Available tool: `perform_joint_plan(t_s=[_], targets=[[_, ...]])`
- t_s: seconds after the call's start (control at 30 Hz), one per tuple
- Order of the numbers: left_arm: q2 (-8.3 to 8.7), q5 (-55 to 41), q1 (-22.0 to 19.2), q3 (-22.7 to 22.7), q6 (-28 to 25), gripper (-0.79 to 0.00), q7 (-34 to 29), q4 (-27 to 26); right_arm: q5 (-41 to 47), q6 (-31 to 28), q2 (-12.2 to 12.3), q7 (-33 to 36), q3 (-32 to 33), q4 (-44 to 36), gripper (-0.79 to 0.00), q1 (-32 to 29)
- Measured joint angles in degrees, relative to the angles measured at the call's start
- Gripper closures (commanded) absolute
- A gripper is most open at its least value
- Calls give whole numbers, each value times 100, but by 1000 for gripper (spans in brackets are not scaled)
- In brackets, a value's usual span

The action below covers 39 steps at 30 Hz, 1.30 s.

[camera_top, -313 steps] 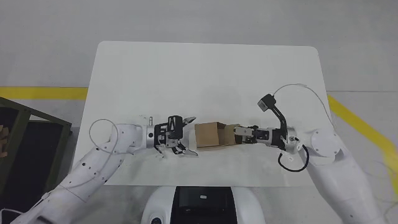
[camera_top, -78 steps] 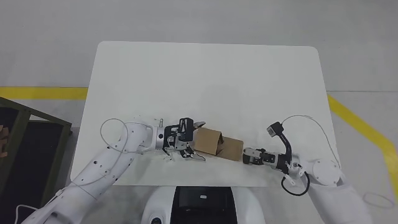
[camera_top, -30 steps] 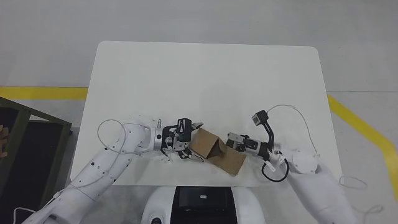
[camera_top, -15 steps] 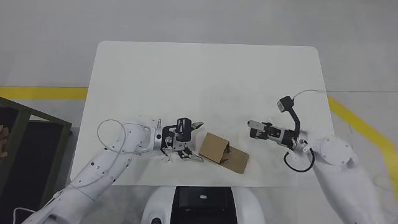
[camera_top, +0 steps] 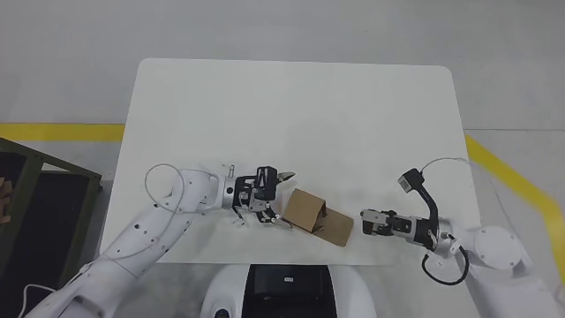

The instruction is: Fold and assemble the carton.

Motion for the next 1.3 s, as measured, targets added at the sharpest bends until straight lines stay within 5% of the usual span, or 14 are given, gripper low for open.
perform_joint_plan(t_s=[0.53, 0.97, 1.3], targets=[[-149, 365, -340, 431, 168, -785, 576, 478, 228, -729, -40, -439, -346, 326, -785, -699], [-97, 438, -332, 323, 237, -785, 579, 496, 435, -981, -181, -871, -1156, 965, -785, -163], [48, 352, -67, 10, 232, -785, 396, 304, 507, -1155, -364, -1307, -1792, 1599, -785, 804]])
